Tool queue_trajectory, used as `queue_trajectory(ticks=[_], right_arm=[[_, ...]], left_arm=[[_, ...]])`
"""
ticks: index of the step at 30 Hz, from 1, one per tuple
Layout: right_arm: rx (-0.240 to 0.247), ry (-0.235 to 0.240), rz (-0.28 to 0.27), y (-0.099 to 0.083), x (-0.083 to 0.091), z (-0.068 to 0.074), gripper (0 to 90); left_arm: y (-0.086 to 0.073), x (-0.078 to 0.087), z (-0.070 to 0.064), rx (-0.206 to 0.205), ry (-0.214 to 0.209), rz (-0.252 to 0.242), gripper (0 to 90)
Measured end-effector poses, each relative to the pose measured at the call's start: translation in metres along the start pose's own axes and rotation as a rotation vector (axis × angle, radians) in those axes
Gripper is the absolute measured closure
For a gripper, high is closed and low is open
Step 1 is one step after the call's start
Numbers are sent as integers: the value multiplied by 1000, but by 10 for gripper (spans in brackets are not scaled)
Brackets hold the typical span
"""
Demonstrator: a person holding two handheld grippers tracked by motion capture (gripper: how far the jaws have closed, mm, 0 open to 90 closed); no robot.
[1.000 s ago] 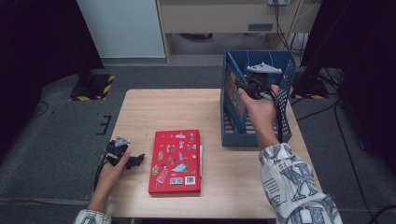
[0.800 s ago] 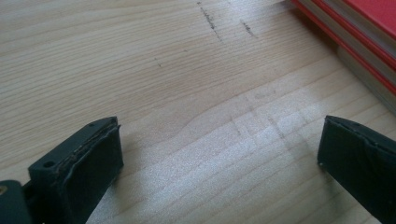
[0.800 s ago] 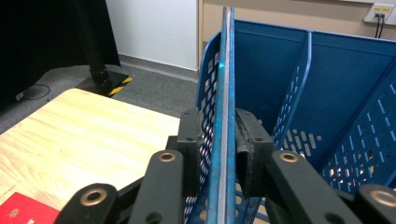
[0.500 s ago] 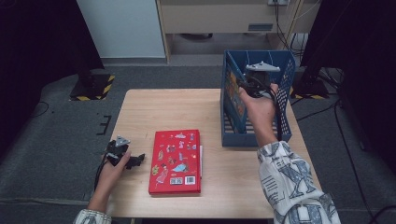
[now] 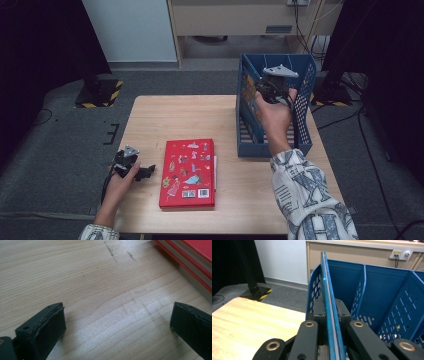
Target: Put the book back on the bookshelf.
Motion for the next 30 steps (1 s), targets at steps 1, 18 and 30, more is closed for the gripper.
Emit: queue_trajectory(ticks=[1, 18, 30], right_arm=[[1, -3, -3, 0, -1, 0, 825], [-12, -54, -38, 1, -17, 2, 825], [-14, -35, -48, -2, -17, 7, 804]], left_arm=[[0, 0, 0, 0, 0, 0, 0], [0, 0, 0, 2, -1, -1, 0], [0, 0, 0, -3, -3, -1, 0]])
Point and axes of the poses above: each handheld gripper's, and its own axes: x roughly backward along the jaws, y roughly out of its top, z roughly to its left, the point moved 3 cm from there along -x, roughly forward along the jaws, and after that the axes turned 2 degrees about -y, right-handed, at the moved point
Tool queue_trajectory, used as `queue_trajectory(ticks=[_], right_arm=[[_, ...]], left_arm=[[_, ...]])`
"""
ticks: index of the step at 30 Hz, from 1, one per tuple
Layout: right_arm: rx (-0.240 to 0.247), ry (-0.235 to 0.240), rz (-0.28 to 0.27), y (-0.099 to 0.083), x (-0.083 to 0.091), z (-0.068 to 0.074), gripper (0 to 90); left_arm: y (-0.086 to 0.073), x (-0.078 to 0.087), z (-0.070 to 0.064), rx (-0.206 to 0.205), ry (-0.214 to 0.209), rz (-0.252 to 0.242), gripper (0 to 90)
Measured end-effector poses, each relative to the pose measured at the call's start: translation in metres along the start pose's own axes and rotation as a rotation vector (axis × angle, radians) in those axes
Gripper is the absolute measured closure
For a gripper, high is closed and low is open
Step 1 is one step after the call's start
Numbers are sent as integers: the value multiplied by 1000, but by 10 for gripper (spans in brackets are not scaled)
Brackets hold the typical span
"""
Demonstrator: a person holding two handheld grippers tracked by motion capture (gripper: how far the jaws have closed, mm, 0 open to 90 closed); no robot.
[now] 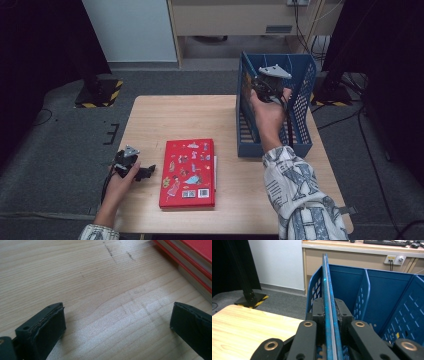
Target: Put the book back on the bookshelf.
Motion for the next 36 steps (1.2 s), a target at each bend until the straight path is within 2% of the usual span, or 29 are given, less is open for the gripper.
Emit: queue_trajectory(ticks=[3, 5, 13, 17, 21, 26, 36], right_arm=[[-19, 27, -4, 0, 2, 1, 771], [-23, 44, -13, 0, 4, 2, 712], [-21, 130, -18, -2, 13, 7, 565], [-23, 171, -28, -4, 19, 7, 530], [-18, 190, -27, -7, 24, 8, 465], [2, 204, -14, -11, 28, 9, 476], [11, 220, -11, -15, 36, 10, 525]], left_arm=[[0, 0, 0, 0, 0, 0, 0], [0, 0, 0, 0, -1, 0, 0], [0, 0, 0, -1, -1, 0, 0], [0, 0, -1, 3, -2, 0, 0], [0, 0, -1, 2, -3, 1, 0], [0, 0, -1, 0, -3, 1, 0], [0, 0, -1, -3, -4, 3, 0]])
Point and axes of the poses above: each handheld gripper's, and its own axes: x roughly backward along the jaws, y roughly out of its top, z roughly to its left, the point moved 3 cm from there along -x, roughly forward along the jaws, and after that the axes turned 2 degrees about -y, right-handed, at the moved point
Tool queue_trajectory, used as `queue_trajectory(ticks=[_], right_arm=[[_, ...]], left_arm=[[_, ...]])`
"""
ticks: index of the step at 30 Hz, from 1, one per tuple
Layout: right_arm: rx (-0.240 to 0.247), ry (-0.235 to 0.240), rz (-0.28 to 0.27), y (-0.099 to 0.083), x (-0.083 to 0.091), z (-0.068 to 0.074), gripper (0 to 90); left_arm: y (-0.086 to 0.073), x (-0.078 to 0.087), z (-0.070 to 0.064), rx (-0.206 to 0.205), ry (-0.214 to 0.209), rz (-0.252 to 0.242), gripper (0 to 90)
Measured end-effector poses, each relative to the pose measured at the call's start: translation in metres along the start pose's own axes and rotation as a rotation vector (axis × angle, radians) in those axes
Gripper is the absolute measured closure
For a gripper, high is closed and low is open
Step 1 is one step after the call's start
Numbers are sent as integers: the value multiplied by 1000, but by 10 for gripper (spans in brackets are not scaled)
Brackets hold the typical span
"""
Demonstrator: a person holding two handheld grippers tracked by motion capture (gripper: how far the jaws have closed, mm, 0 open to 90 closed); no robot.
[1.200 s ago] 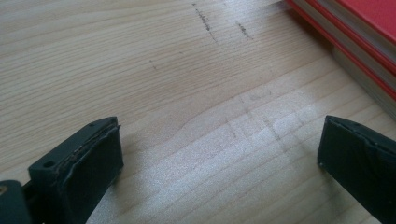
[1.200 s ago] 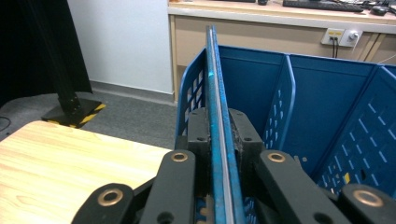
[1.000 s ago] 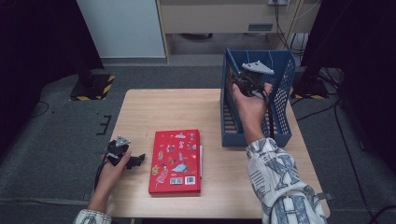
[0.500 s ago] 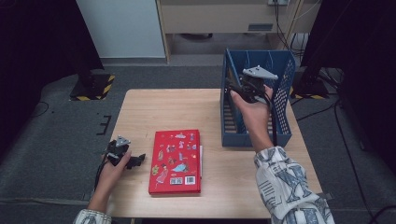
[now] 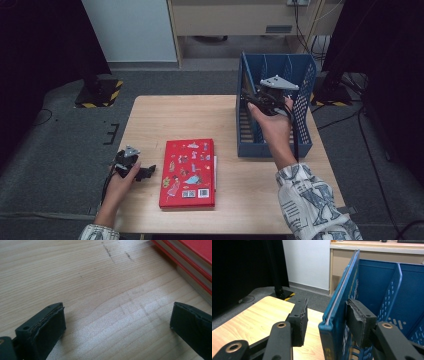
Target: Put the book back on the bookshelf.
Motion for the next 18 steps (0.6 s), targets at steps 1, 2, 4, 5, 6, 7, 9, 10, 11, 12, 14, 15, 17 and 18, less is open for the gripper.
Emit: queue_trajectory(ticks=[1, 2, 4, 5, 6, 7, 9, 10, 11, 12, 14, 15, 17, 18], right_arm=[[3, 2, 1, 0, 0, 1, 527], [3, 5, 2, -1, 0, 2, 529], [8, 11, 5, -2, 0, 4, 538], [9, 13, 6, -2, -1, 5, 537], [9, 15, 7, -3, -1, 6, 536], [8, 15, 6, -3, -2, 7, 534], [5, 20, 9, -4, -3, 9, 529], [8, 21, 12, -5, -4, 9, 522], [9, 23, 14, -5, -5, 10, 522], [8, 22, 14, -6, -5, 11, 522], [7, 23, 14, -6, -6, 11, 518], [6, 26, 14, -6, -6, 11, 515], [5, 23, 14, -6, -6, 11, 503], [4, 25, 14, -6, -6, 11, 492]], left_arm=[[0, 0, 0, -1, 0, 1, 0], [0, 0, 0, -1, 0, 1, 0], [0, 0, 0, -2, -1, 1, 0], [0, 0, 0, -2, -1, 1, 0], [0, 0, 0, -2, -1, 1, 0], [0, 0, 0, -2, -1, 2, 0], [0, 0, 0, -2, -1, 1, 0], [0, 0, 0, -3, -1, 1, 0], [0, 0, 0, -3, -1, 1, 0], [0, 0, 0, -3, -1, 1, 0], [0, 0, 0, -3, -1, 1, 0], [0, 0, 0, -3, -1, 1, 0], [0, 0, 0, -3, -1, 1, 0], [0, 0, 0, -3, -1, 1, 0]])
Point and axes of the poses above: each handheld gripper's, and its own axes: x roughly backward along the jaws, y roughly out of its top, z roughly to its left, the point moved 3 cm from there along -x, roughly forward along the jaws, and after that the axes turned 2 degrees about -y, right-handed, at the moved point
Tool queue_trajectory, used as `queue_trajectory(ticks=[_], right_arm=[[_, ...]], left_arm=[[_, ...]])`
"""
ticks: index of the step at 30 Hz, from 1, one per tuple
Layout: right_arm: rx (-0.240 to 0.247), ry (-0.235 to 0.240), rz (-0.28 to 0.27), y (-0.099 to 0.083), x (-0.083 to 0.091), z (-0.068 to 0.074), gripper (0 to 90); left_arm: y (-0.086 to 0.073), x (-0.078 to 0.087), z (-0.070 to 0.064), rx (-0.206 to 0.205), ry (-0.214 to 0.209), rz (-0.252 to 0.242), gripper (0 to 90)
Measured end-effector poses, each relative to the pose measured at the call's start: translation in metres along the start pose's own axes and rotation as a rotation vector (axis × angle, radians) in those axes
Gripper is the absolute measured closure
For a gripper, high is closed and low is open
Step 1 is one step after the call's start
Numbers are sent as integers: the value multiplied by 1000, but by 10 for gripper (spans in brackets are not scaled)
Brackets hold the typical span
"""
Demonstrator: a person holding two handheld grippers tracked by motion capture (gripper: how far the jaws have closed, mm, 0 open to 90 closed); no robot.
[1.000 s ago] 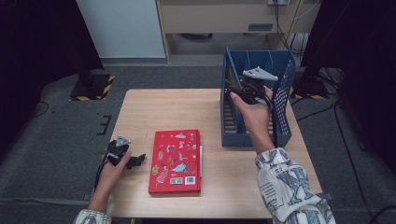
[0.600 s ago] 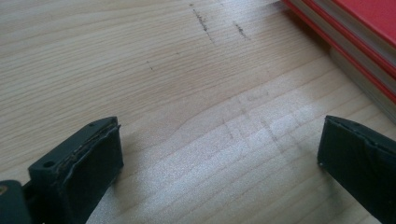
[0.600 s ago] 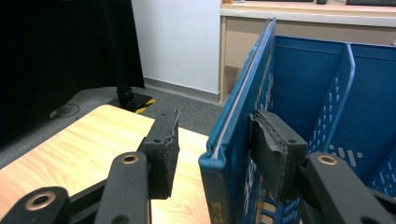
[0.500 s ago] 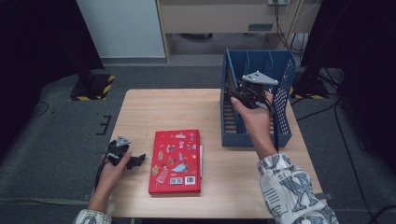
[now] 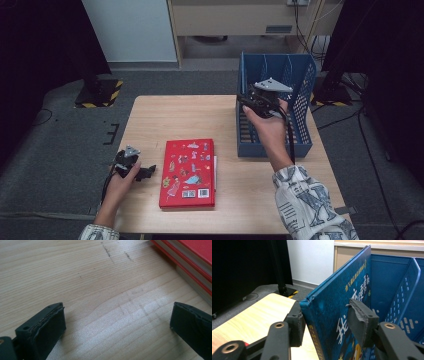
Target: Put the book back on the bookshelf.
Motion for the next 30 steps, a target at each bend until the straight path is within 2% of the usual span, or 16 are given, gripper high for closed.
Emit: queue_trajectory(ticks=[4, 7, 10, 12, 18, 25, 30], right_arm=[[4, 10, -2, -2, 1, 1, 419], [18, 20, -4, -4, 4, 3, 301], [37, 20, -6, -6, 9, 4, 216], [42, 38, 4, -10, 13, 5, 175], [94, 66, 22, -24, 28, 8, 116], [97, 106, 32, -55, 48, 9, 97], [87, 146, 56, -87, 59, 16, 94]], left_arm=[[0, 0, 0, 0, 0, 0, 0], [0, 0, 0, 0, 0, 0, 0], [0, 0, 0, 0, 0, 0, 0], [0, 0, 0, 0, 0, 0, 0], [0, 0, 0, 1, -1, 0, 0], [0, 0, 0, 0, -2, 0, 0], [0, 0, 0, 0, -2, 0, 0]])
Point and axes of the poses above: each handheld gripper's, and its own axes: x roughly backward along the jaws, y roughly out of its top, z roughly to its left, the point moved 3 cm from there along -x, roughly forward along the jaws, and after that the axes turned 2 degrees about -y, right-handed, at the moved point
